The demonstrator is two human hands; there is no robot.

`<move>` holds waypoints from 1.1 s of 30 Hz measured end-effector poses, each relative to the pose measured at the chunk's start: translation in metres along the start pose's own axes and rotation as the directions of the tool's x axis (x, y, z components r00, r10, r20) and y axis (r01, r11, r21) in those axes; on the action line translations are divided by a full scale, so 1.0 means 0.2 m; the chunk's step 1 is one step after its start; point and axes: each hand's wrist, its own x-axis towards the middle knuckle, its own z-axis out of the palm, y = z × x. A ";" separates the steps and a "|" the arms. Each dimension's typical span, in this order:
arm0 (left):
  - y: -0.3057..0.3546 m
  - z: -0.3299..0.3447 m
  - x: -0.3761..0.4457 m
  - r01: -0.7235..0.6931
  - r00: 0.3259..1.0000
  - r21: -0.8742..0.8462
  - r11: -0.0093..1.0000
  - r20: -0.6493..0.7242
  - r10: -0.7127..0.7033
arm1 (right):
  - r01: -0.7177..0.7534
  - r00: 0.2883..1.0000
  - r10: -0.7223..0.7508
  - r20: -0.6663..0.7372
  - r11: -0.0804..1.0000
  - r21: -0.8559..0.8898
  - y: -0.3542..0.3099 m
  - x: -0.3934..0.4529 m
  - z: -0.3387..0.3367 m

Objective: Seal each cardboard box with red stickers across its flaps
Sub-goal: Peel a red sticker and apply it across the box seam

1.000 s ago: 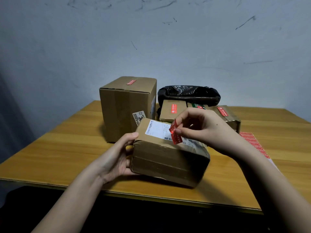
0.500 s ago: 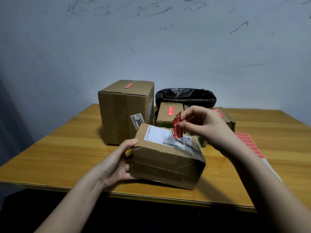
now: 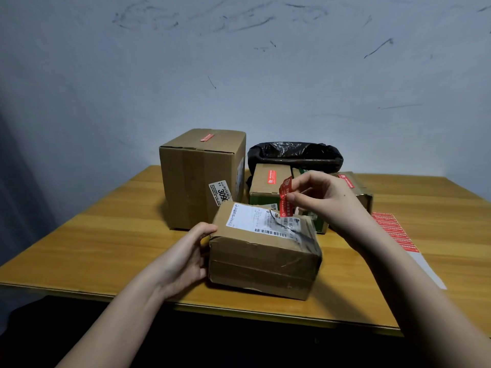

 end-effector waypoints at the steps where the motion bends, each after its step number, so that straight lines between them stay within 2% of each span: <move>1: 0.00 0.01 0.00 -0.002 1.000 -0.012 1.000 0.004 0.002 | -0.005 1.000 0.005 -0.003 1.000 0.005 0.00 0.00 0.00; 14: -0.05 0.07 0.02 -0.012 0.998 -0.083 0.997 0.055 0.016 | -0.009 1.000 0.009 0.008 1.000 0.018 0.06 0.00 0.08; 22: -0.08 0.11 0.03 -0.011 1.000 -0.101 0.995 0.015 0.013 | -0.016 1.000 0.017 -0.007 0.997 0.081 0.09 0.01 0.14; 33: -0.14 0.11 0.06 -0.021 1.000 -0.055 0.998 0.017 0.022 | -0.057 0.998 0.062 -0.023 0.985 0.162 0.14 0.02 0.16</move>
